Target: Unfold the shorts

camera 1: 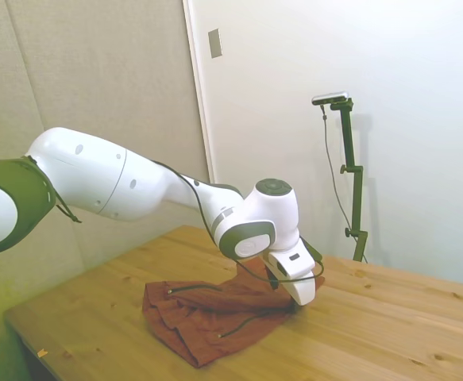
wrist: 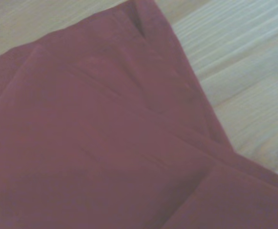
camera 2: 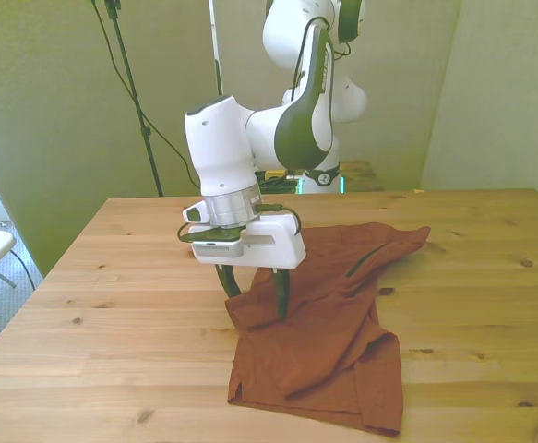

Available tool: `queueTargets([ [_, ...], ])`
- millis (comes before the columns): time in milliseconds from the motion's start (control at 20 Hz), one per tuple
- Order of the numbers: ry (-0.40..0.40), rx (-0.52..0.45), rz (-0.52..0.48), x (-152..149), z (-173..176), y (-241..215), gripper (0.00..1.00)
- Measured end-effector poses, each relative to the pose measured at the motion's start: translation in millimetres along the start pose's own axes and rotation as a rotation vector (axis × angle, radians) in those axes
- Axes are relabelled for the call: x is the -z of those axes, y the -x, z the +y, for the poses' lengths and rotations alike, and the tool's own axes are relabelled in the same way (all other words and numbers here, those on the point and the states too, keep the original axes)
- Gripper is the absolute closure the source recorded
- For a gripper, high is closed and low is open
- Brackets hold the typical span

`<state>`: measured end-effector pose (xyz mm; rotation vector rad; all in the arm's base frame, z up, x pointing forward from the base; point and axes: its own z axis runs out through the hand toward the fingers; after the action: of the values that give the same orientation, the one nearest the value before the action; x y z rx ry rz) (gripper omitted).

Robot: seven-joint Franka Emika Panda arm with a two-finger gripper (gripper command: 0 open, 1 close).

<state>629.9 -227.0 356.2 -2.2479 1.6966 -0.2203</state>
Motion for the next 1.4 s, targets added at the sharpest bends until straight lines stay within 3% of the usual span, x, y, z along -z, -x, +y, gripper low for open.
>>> queueTargets([
  [600, -0.022, 0.038, -0.013, 3, 2, -2, 1.00],
  [1000, -0.054, 0.060, -0.013, 30, 0, -2, 1.00],
  [1400, -0.033, 0.063, -0.030, 18, 9, 1, 1.00],
])
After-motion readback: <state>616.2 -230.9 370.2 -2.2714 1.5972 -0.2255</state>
